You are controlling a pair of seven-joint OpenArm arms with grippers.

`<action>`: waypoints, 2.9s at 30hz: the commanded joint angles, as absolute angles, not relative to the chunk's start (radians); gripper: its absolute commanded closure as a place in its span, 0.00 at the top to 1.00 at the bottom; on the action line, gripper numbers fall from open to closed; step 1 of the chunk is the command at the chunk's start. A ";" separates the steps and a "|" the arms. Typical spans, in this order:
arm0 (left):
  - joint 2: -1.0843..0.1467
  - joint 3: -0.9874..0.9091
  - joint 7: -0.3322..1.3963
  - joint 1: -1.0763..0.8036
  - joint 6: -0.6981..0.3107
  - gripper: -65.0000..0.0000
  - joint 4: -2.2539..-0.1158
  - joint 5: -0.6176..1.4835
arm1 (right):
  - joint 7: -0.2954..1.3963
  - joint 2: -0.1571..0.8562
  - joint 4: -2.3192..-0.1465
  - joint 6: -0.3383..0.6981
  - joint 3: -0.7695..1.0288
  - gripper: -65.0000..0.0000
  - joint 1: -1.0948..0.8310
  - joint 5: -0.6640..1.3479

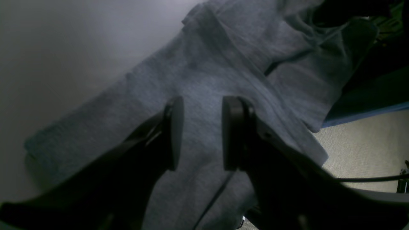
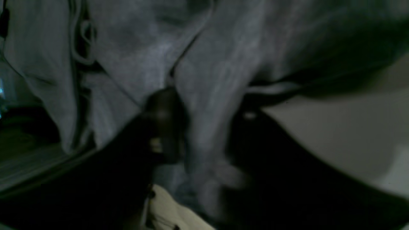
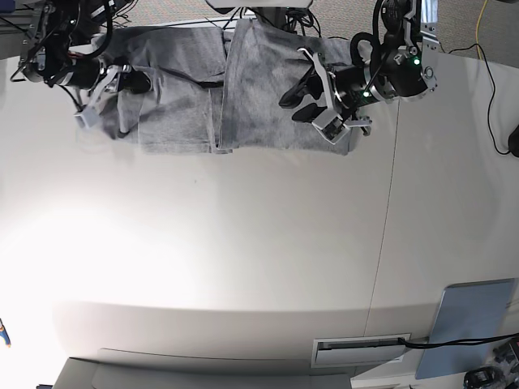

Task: Fold the T-shirt properly
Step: 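Grasp the shirt end with the right gripper and fold it over, then release the folded bundle and raise the right gripper away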

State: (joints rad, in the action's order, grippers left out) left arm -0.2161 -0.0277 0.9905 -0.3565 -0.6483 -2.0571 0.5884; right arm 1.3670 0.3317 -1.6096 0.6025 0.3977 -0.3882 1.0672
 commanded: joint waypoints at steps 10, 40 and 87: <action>-0.216 -0.029 0.971 -0.355 -0.651 0.33 -2.075 0.558 | 1.252 0.347 -1.615 0.609 0.486 0.00 -0.326 0.890; -0.208 -0.028 0.751 -0.355 -0.626 0.33 -1.793 0.509 | 1.179 0.114 -2.276 0.361 0.007 0.00 -0.352 0.469; -0.218 -0.239 0.792 -0.352 -0.655 0.33 -1.793 0.554 | 1.265 0.149 -2.276 0.501 0.046 0.46 -0.453 0.699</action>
State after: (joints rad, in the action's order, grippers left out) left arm -0.2138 -0.2367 0.8112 -0.3550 -0.6483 -1.7760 0.5354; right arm 1.2831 0.1467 -2.2581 0.4973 0.0448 -0.4522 0.6807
